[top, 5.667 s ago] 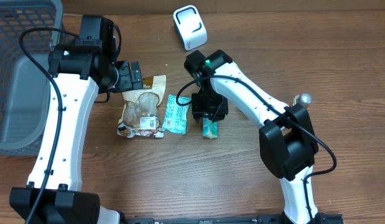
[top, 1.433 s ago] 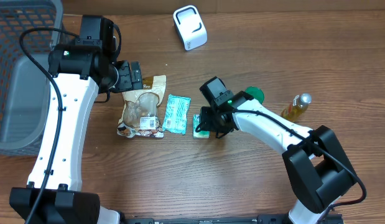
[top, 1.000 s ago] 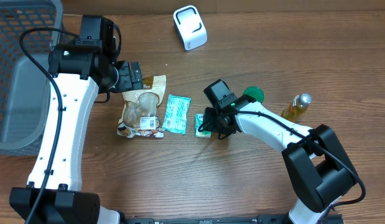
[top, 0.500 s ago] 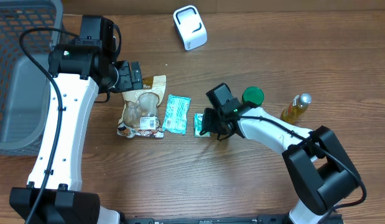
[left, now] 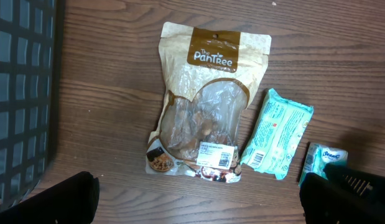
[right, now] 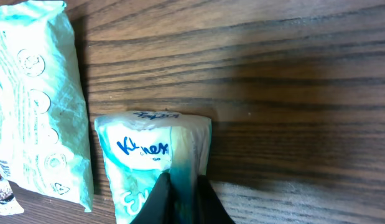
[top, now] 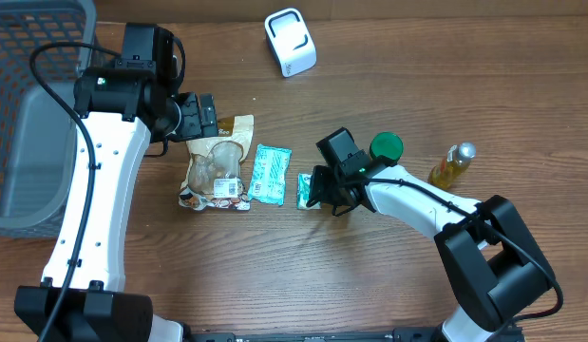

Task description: Scan the item barcode

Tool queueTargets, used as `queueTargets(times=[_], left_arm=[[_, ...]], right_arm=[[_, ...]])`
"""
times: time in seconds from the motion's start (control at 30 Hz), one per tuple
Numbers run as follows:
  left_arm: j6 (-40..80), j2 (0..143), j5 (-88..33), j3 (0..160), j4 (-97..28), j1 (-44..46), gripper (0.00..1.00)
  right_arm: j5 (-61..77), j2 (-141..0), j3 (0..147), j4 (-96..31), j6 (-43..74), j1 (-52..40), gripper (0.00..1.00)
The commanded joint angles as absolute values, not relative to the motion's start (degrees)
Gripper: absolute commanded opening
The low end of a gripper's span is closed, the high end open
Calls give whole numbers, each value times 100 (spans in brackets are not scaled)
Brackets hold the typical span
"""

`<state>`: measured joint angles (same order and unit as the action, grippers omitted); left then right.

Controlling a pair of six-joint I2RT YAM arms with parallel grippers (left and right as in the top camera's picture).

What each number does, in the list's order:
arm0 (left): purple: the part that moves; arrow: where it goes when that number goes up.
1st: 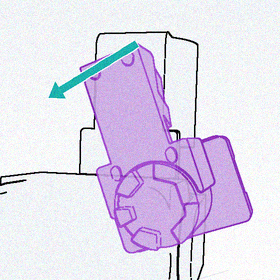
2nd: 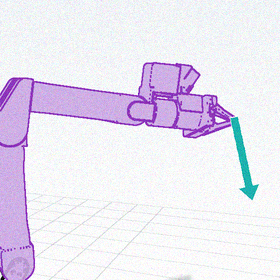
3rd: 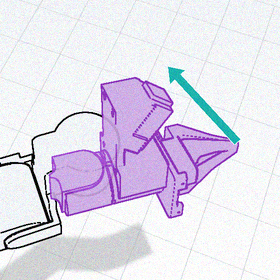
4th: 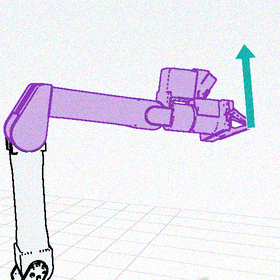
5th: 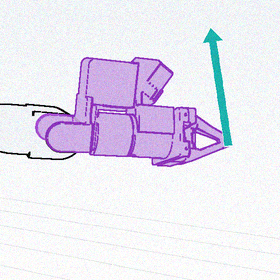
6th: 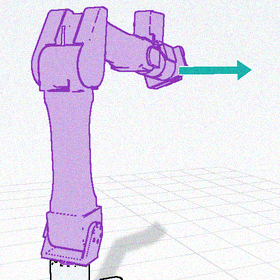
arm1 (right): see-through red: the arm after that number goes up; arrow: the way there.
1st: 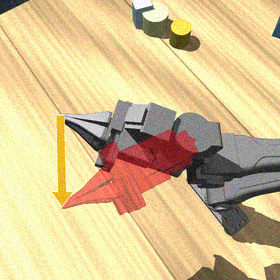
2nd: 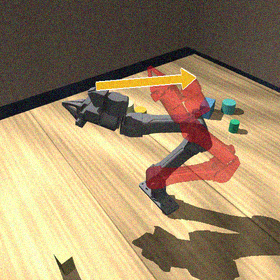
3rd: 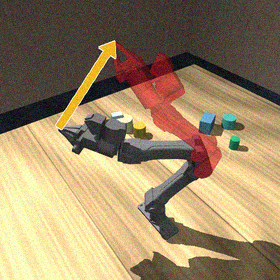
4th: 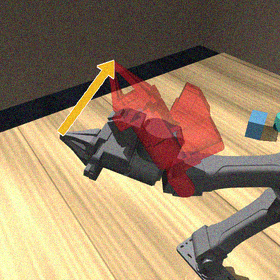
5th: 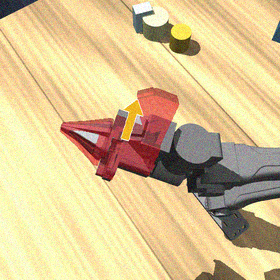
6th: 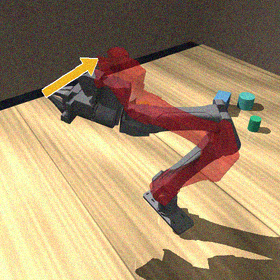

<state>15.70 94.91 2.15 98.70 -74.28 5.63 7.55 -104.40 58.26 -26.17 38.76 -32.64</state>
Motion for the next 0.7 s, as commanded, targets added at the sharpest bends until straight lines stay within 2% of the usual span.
queueTargets(times=[0.0,0.4,0.67], left_arm=[[1522,9535,187,9861,-7428,574,100],[1522,9535,187,9861,-7428,574,99],[1522,9535,187,9861,-7428,574,99]], right_arm=[[749,-10571,5631,-2906,3791,-3203,4],[1334,-10274,5631,-2904,3527,-3068,4],[2296,-10261,5631,-2834,3179,-2738,4]])
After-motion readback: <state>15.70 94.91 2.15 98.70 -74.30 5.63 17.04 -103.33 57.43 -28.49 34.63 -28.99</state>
